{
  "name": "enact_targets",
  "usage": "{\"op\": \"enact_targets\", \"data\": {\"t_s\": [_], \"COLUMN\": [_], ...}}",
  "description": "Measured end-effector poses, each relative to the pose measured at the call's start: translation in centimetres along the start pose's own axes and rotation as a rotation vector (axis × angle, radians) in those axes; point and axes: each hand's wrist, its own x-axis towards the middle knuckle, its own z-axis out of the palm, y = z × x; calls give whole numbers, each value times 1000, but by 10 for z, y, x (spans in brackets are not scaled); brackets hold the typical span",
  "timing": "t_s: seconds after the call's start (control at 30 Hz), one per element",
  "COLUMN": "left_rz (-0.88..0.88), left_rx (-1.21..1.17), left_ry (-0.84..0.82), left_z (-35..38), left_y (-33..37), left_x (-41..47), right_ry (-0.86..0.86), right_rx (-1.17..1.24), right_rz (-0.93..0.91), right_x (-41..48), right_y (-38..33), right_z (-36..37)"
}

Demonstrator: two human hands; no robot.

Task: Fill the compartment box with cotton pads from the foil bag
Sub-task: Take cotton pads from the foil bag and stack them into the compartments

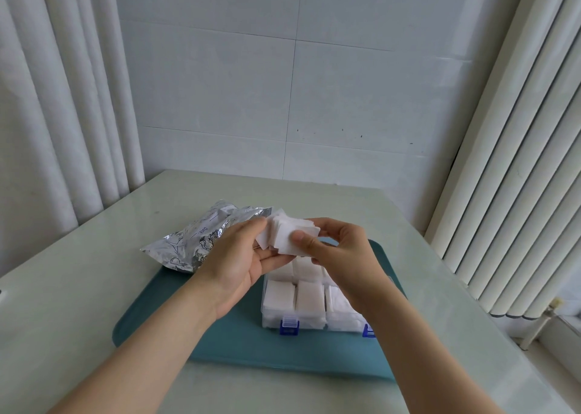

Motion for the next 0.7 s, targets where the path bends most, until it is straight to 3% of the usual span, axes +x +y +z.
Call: {"op": "enact_targets", "data": {"t_s": [0.17, 0.33, 0.5, 0.7], "left_rz": [49, -5, -97, -131], "left_rx": [43, 50, -84, -22], "left_ry": [99, 91, 80, 12], "left_z": [-3, -4, 2, 3], "left_y": [-3, -1, -4, -4], "left_x": [4, 3, 2, 0], "right_ry": [-6, -84, 0, 116], "right_rx": [113, 25, -110, -233], "right_rz": [-77, -192, -253, -275], "right_x": [1, -1, -1, 0], "right_y": [-3, -5, -2, 1], "right_z": [-7, -4, 4, 4]}}
